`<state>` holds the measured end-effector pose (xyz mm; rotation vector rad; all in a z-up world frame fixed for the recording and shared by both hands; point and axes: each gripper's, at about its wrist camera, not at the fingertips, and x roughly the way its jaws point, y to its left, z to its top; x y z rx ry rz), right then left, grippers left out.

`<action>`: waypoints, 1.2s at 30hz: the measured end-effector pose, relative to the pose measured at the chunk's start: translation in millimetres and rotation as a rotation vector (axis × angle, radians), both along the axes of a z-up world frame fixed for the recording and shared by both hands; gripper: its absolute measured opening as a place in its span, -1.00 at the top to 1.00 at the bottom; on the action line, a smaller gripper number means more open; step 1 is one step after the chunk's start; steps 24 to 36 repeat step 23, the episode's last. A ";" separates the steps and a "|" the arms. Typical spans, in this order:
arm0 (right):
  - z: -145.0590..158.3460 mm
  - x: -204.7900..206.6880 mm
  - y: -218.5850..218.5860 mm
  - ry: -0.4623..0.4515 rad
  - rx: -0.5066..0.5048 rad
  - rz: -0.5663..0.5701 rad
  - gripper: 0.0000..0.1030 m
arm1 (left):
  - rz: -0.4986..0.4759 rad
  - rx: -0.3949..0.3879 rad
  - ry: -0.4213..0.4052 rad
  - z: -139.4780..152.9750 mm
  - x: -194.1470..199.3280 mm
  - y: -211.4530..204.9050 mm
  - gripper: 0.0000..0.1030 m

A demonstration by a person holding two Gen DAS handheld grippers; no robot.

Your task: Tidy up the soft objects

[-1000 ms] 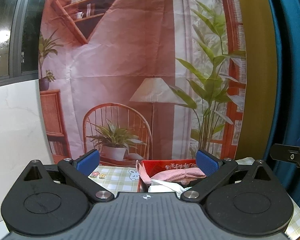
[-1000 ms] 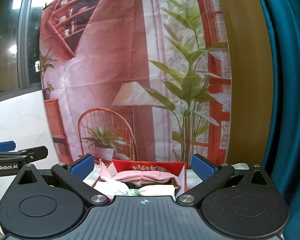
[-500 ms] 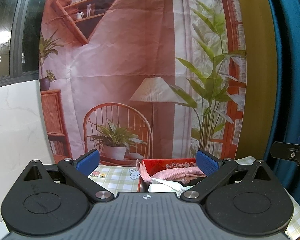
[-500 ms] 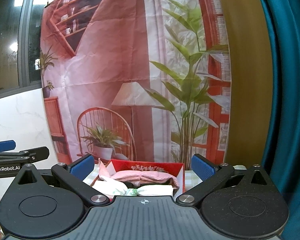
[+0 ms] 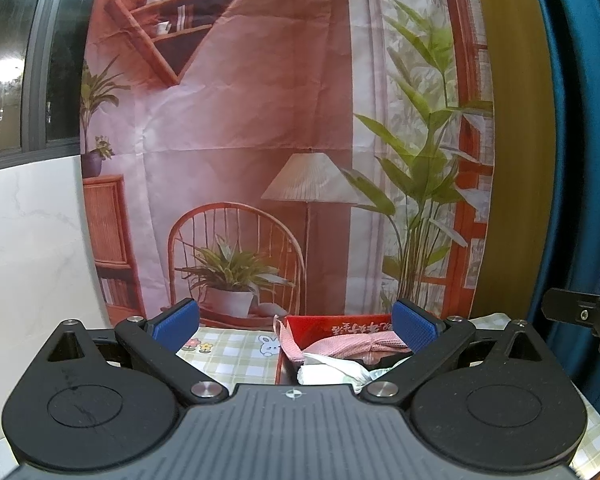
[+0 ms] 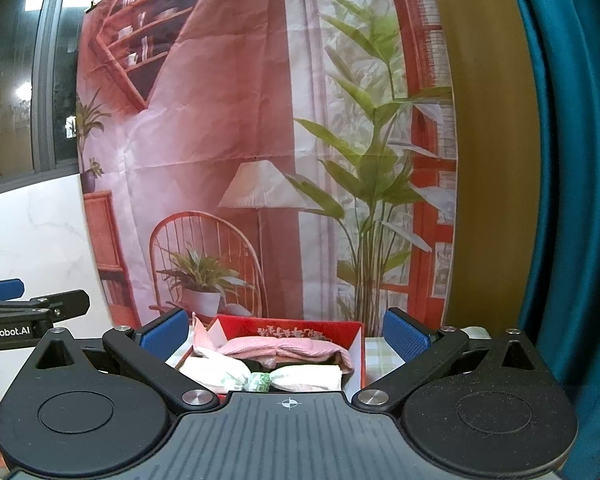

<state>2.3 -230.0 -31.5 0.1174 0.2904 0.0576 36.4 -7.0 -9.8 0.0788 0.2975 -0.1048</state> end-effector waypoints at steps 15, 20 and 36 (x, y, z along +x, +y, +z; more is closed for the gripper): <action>-0.2 -0.2 1.0 0.001 -0.002 0.000 -0.99 | -0.014 -0.011 -0.005 -1.3 -2.0 0.6 -1.00; 0.0 -0.3 1.6 0.000 -0.001 0.000 -0.99 | -0.022 -0.017 -0.016 -1.2 -4.1 1.2 -1.00; -0.4 -0.2 1.4 0.000 -0.002 -0.001 -0.99 | -0.028 -0.020 -0.015 -1.1 -4.0 0.9 -1.00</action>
